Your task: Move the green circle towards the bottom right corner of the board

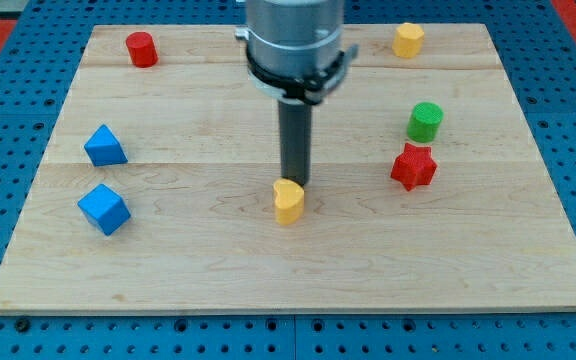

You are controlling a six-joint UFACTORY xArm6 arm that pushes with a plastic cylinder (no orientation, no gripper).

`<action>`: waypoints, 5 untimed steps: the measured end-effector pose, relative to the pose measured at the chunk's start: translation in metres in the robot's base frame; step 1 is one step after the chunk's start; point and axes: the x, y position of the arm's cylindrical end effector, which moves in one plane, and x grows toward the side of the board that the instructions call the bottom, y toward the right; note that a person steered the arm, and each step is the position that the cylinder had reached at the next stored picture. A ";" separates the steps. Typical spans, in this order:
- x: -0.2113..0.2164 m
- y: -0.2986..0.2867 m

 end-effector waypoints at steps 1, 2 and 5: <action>0.034 0.000; 0.039 0.007; 0.014 0.128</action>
